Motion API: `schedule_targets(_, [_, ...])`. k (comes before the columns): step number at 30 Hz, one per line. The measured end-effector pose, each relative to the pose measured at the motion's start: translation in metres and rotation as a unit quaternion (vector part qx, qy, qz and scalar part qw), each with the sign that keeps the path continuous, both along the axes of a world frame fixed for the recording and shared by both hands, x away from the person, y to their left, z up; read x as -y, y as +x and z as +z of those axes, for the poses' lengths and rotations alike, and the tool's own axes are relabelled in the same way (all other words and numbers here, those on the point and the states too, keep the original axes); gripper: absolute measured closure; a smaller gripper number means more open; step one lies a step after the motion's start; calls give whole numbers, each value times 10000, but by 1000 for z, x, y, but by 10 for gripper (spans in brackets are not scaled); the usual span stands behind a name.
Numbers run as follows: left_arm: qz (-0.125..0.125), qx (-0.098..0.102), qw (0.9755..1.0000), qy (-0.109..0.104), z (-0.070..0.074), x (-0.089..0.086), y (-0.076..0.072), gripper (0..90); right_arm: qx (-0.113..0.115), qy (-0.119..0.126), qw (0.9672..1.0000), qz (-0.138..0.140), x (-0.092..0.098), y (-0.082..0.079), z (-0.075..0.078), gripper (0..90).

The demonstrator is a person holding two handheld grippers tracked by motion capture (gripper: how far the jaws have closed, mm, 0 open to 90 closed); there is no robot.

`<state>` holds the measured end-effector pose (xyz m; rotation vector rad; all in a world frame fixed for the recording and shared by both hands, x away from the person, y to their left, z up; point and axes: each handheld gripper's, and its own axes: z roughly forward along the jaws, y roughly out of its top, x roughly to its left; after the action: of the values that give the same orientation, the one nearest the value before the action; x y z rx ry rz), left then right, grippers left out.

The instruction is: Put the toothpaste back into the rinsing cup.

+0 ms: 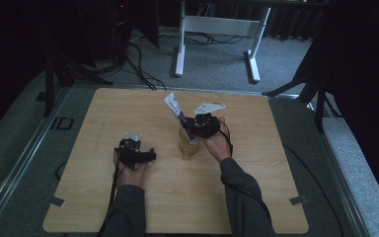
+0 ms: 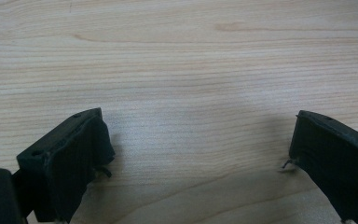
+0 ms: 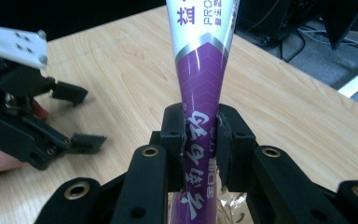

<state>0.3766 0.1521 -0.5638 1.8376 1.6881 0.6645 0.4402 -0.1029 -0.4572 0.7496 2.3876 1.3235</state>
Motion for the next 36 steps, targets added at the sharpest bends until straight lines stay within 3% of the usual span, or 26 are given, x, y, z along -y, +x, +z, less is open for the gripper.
schedule_targets(4, [0, 0, 10000, 1, 0, 0, 0, 36, -25, -38, 10000, -15, 1, -1, -3, 745])
schedule_targets(9, [0, 1, 10000, 0, 0, 0, 0, 36, -119, 64, 9999, 29, 13, -2, -10, 671])
schedule_targets(10, [-4, -2, 10000, 0, 0, 0, 0, 36, -129, 136, 9998, 32, 17, -3, -9, 633])
schedule_targets(12, [-8, -4, 10000, 5, 0, 0, 0, 36, -101, 191, 9998, 33, 21, -4, -7, 645])
schedule_targets(19, [-9, -3, 10000, 2, 0, 0, 0, 36, -31, 143, 9998, 103, 27, -7, 1, 597])
schedule_targets(28, [-6, -4, 10000, 0, 0, 0, 0, 36, -231, 83, 9997, 76, 39, -7, 3, 427])
schedule_targets(34, [-7, -4, 10000, -1, 0, 0, 0, 36, -204, 17, 9998, -10, 43, -10, 7, 372])
schedule_targets(36, [-6, -6, 10000, 0, 0, 0, 0, 36, -163, -49, 9997, -152, 51, -13, 12, 309])
